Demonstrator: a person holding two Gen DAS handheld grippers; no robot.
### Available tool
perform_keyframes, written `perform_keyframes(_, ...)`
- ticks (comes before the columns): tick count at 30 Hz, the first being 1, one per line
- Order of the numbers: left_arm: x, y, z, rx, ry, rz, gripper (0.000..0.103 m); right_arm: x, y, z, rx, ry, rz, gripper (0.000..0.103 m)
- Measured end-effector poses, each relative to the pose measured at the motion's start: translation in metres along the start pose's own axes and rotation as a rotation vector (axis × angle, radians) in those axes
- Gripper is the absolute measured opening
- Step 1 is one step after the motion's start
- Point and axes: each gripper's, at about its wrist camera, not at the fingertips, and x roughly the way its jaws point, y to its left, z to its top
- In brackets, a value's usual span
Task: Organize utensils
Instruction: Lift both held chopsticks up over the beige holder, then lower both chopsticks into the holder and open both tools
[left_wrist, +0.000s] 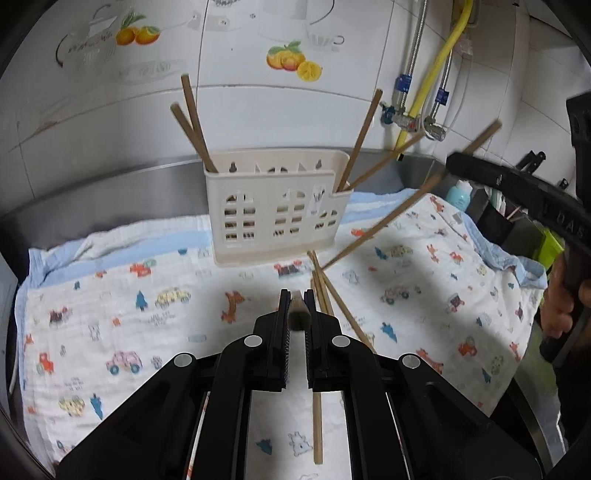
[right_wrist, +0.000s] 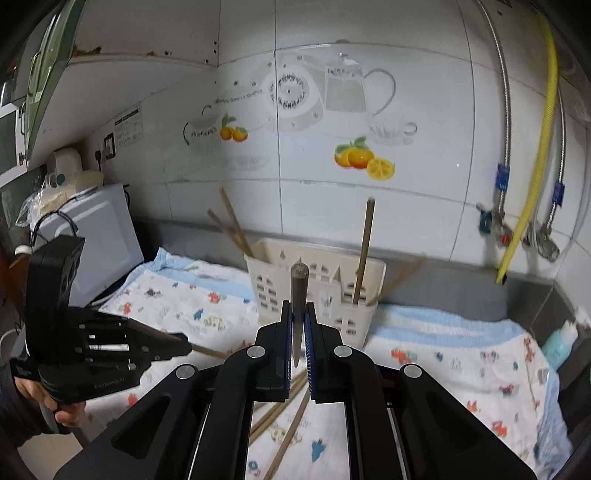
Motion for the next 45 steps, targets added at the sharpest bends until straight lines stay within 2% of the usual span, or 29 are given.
perform_keyframes(7, -0.012, -0.001, 0.025, 0.034, -0.031, 0.002, 0.006, -0.015, -0.007, 0.055, -0.051, -0.056, -0.026, 0.007)
perform_keyframes(13, -0.032, -0.004, 0.058, 0.06, -0.097, 0.016, 0.006, -0.014, -0.016, 0.09, -0.076, -0.069, -0.075, 0.007)
perform_keyframes(18, -0.048, -0.01, 0.089, 0.073, -0.171, 0.026, 0.006, 0.005, -0.021, 0.094, -0.093, -0.044, -0.118, 0.007)
perform_keyframes(22, -0.059, -0.013, 0.116, 0.081, -0.243, 0.044, 0.006, 0.023, -0.025, 0.087, -0.082, -0.011, -0.12, 0.006)
perform_keyframes(26, -0.062, -0.014, 0.146, 0.099, -0.327, 0.11, 0.006, 0.04, -0.029, 0.077, -0.071, 0.019, -0.113, 0.006)
perform_keyframes(30, -0.054, -0.011, 0.17, 0.081, -0.371, 0.135, 0.006, 0.05, -0.028, 0.072, -0.076, 0.032, -0.106, 0.006)
perform_keyframes(32, -0.048, -0.011, 0.178, 0.076, -0.378, 0.136, 0.006, 0.055, -0.028, 0.07, -0.071, 0.037, -0.102, 0.007)
perform_keyframes(34, -0.042, -0.01, 0.183, 0.078, -0.394, 0.168, 0.006, 0.057, -0.029, 0.068, -0.07, 0.038, -0.098, 0.007)
perform_keyframes(38, -0.021, -0.005, 0.186, 0.065, -0.384, 0.184, 0.006, 0.061, -0.027, 0.064, -0.077, 0.038, -0.092, 0.007)
perform_keyframes(45, 0.015, 0.012, 0.17, 0.025, -0.29, 0.181, 0.006, 0.065, -0.028, 0.057, -0.072, 0.039, -0.087, 0.007)
